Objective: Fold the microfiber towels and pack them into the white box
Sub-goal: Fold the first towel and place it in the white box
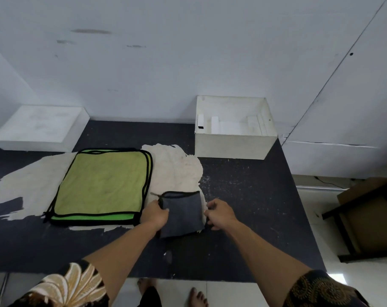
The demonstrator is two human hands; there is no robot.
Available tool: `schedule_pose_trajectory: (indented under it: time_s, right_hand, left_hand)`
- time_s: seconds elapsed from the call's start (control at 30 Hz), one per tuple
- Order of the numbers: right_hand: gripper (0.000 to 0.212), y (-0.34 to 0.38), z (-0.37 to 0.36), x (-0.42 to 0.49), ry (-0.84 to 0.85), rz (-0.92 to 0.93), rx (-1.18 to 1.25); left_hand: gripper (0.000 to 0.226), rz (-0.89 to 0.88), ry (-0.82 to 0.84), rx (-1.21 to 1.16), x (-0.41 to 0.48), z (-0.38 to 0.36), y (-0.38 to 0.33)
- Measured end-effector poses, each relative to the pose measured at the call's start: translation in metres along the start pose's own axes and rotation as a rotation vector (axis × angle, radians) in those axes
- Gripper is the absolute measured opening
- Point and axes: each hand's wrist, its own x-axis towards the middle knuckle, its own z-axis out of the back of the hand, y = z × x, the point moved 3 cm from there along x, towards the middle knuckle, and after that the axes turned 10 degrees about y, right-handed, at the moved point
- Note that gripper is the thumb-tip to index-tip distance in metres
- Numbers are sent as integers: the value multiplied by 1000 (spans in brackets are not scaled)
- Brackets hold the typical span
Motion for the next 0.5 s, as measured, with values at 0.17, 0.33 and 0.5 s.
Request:
schedule_pose_trajectory:
  time_s: [0.17,0.33,0.5]
  right_hand:
    - [32,1,-9,2,13,-16,-124]
    - [40,2,-9,3,-4,-24,-167]
    - [54,0,-12,2,-18,0,-259]
  left_hand:
    - [21,-98,-55,0,3,4,7]
    - [21,-218,-66,-48,6,10,-7]
    - [30,-122,-18,164,10,5,3]
